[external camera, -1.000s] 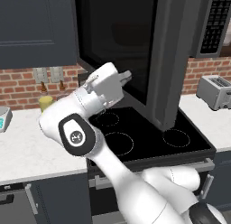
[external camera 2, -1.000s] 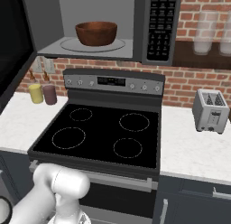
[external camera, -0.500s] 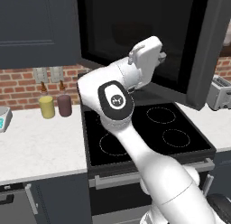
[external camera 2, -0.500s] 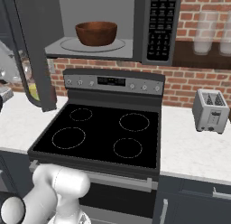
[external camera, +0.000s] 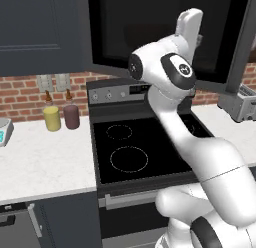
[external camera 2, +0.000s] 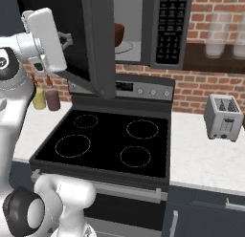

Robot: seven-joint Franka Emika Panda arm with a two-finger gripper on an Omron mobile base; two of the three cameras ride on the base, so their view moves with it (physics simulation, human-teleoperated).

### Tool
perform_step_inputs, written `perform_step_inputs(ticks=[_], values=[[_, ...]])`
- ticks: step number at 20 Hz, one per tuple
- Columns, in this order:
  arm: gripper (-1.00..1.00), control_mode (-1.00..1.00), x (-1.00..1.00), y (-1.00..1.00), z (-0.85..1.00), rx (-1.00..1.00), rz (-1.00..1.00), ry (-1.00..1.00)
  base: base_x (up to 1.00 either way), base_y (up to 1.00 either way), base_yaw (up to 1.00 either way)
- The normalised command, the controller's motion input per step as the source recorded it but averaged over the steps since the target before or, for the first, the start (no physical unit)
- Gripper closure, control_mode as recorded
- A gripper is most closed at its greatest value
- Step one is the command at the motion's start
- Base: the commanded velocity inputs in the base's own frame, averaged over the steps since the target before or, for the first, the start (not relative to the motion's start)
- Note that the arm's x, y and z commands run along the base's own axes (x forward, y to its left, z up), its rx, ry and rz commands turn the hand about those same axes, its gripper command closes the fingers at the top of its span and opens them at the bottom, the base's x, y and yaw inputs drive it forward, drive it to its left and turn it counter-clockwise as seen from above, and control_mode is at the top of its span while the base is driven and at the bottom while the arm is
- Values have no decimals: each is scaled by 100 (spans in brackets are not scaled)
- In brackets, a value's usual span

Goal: Open the microwave, place the bowl with waffle inside the microwave, then close the microwave door and turn it on.

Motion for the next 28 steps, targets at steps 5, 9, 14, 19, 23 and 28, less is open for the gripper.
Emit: perform_step_inputs(ticks=[5, 9, 14, 19, 23, 28], values=[[100, -100, 83, -52, 19, 0, 35, 53, 0, 0, 0], [100, -100, 100, -40, -7, 0, 42, 49, 0, 0, 0], [100, -100, 100, -25, -13, 1, 45, 36, 0, 0, 0], [100, -100, 100, -24, 0, 2, 49, 27, 0, 0, 0], [100, -100, 100, -25, 0, 1, 49, 27, 0, 0, 0], [100, -100, 100, -23, 0, 0, 46, 32, 0, 0, 0]])
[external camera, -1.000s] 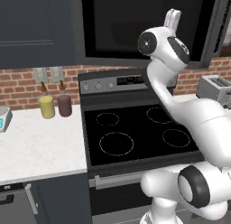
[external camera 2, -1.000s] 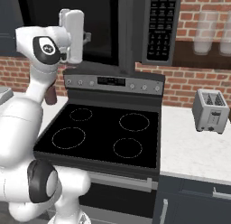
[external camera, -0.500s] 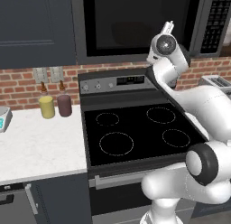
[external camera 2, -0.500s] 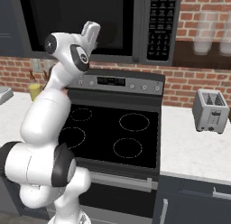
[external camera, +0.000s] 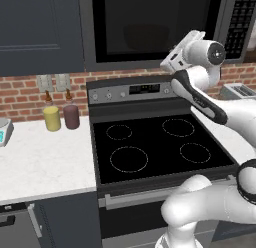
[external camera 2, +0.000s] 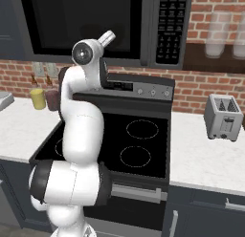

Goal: Open the microwave, place the bowl with waffle inside the microwave, then close the microwave door and turn it on.

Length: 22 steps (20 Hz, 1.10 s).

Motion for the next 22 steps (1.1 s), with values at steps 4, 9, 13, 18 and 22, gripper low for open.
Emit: perform_step_inputs(ticks=[4, 9, 13, 18, 22], values=[[100, -100, 36, -31, -1, 0, 53, 18, 0, 0, 0], [100, -100, -95, -56, 0, -3, 38, 0, 0, 0, 0], [100, -100, -100, -62, 0, -3, 5, 0, 0, 0, 0], [100, -100, -99, -68, 0, -2, -9, 1, 0, 0, 0], [100, -100, -79, -55, 1, -9, -15, 11, 0, 0, 0]])
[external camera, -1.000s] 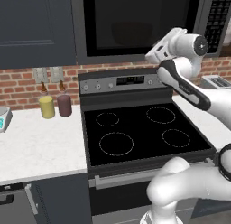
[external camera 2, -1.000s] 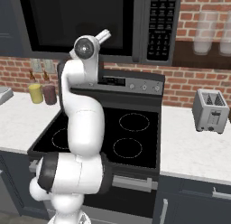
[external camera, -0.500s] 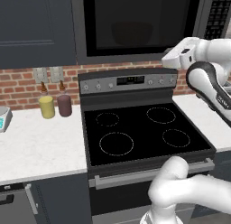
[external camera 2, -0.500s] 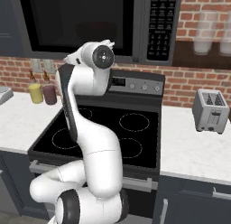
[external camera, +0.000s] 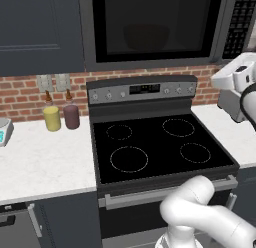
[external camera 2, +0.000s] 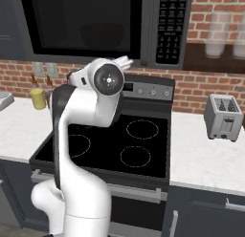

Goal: Open the microwave, place the bowl with waffle inside the microwave, then close the microwave door and turn it on.

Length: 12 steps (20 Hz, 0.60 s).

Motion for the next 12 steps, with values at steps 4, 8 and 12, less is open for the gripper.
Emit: perform_step_inputs(ticks=[4, 8, 12], values=[[100, -100, -64, -44, 4, -16, -11, 7, 0, 0, 0], [100, -100, -41, -41, 5, -13, -8, 1, 0, 0, 0], [100, -100, -2, -53, 0, -12, -1, 0, 0, 0, 0]])
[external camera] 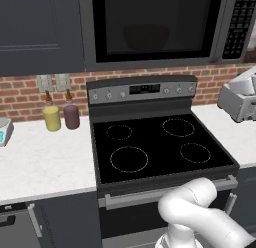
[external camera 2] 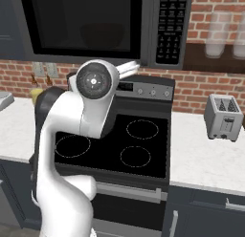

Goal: Open the microwave, place the bowl with waffle inside the microwave, then close the microwave door and turn it on.

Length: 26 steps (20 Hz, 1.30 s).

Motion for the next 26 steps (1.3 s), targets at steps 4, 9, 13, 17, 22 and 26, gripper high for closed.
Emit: perform_step_inputs(ticks=[4, 9, 13, 17, 22, 26], values=[[100, -100, 33, -71, -5, 1, 1, -11, 0, 0, 0], [100, -100, 55, -66, -4, 7, 14, -24, 0, 0, 0], [100, -100, 34, -31, 0, 2, 28, -20, 0, 0, 0], [100, -100, 7, -16, 0, 0, 24, -18, 0, 0, 0], [100, -100, 0, -35, 0, -3, 4, -5, 0, 0, 0], [100, -100, 0, -65, 0, 0, -22, 1, 0, 0, 0]])
